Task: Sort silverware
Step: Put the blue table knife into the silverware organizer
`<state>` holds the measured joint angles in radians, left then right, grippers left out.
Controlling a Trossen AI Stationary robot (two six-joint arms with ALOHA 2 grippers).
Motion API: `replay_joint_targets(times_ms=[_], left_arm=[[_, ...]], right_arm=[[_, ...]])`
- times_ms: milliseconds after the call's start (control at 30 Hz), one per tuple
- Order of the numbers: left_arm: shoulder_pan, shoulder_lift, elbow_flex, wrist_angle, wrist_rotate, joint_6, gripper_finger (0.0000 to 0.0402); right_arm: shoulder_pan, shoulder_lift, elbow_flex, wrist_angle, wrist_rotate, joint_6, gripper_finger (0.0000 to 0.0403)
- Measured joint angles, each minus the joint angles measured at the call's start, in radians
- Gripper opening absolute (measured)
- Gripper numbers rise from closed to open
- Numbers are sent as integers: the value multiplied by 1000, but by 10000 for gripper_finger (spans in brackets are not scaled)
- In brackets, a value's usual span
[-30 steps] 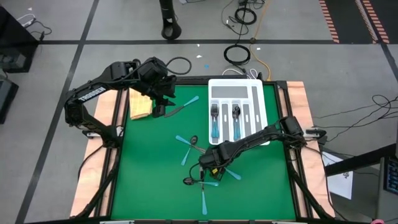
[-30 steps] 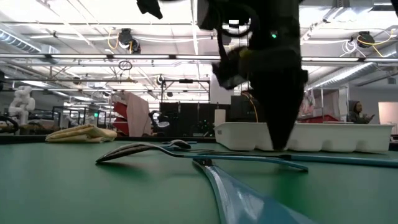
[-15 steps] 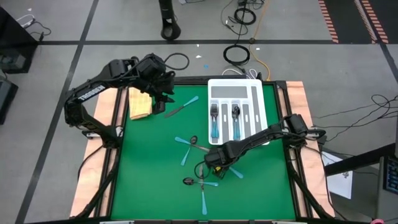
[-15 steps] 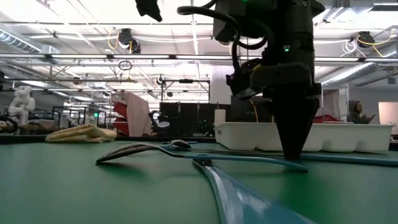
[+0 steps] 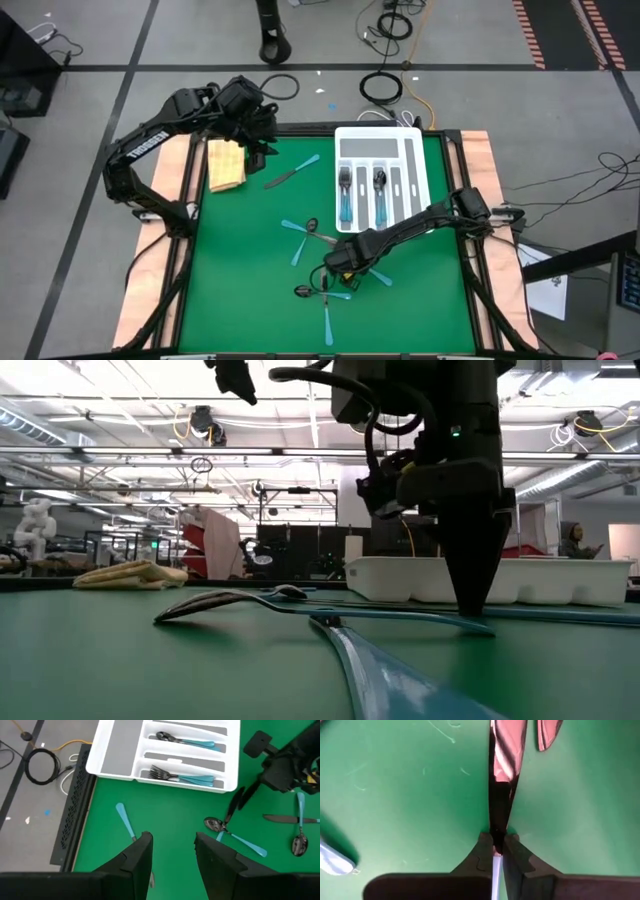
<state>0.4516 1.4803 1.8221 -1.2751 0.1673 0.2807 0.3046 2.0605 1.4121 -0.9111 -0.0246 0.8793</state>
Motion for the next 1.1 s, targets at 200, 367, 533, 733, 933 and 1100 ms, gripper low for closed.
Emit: replay_joint_targets(times_ms=[200,367,533,733,933,1100], left_arm=[[31,0,0,0,1,27,153],[60,0,0,0,0,56,153],[95,0,0,-1,1,66,153],[133,0,0,-16,336,20,153],[129,0,0,-17,428,22,153],[128,5,0,-9,425,40,153]], right_arm=[[4,-6,51,-11,6,25,3],[9,-6,89,-16,17,24,3],[6,-8,129,-79,75,22,2],[35,-10,169,-245,1,-50,20],[155,-12,175,-265,-8,-25,95],[196,-12,171,-273,21,18,177]])
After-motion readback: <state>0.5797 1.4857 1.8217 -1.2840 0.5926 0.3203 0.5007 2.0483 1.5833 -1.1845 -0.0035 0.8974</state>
